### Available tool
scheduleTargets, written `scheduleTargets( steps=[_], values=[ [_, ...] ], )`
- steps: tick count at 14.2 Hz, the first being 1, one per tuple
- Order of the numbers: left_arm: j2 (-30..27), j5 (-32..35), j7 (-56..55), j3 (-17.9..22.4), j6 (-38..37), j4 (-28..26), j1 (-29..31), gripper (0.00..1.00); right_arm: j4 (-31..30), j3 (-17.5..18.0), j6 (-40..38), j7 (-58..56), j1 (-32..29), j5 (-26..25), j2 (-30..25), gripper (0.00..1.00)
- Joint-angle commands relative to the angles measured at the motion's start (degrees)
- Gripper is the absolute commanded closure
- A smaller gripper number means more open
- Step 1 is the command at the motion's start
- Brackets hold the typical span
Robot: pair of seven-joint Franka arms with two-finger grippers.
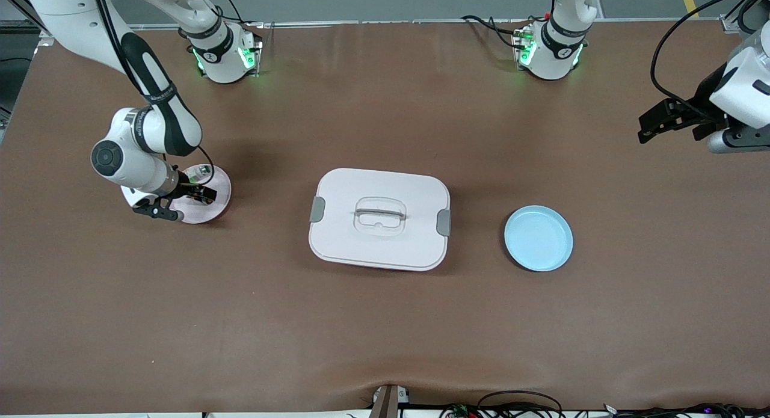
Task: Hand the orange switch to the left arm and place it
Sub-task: 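Close the right gripper on the black-and-orange switch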
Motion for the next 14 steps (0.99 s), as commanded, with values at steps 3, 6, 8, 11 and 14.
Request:
scheduleTargets(
  steps=[3,6,8,11,14],
  values=[
    [0.1,0.2,0.8,0.2,3.9,-0.8,0.1,0.0,0.1,0.3,0.9,-0.5,0.1,1.3,0.5,0.0],
    [0.1,0.1,0.7,0.2,3.9,-0.8,0.1,0.0,0.1,0.3,1.1,-0.5,0.1,1.3,0.5,0.29],
    [0.1,0.1,0.7,0.2,3.9,-0.8,0.3,0.0,0.1,0.3,1.1,-0.6,0.1,1.3,0.5,0.51],
    [0.3,0.2,0.7,0.2,4.0,-1.0,1.1,0.0,0.1,0.3,1.1,-1.2,0.9,1.3,0.5,0.79],
    [1.0,0.2,0.7,0.1,4.7,-1.0,1.3,0.0,0.3,0.2,1.0,-1.2,1.0,1.2,0.4,0.79]
  ],
)
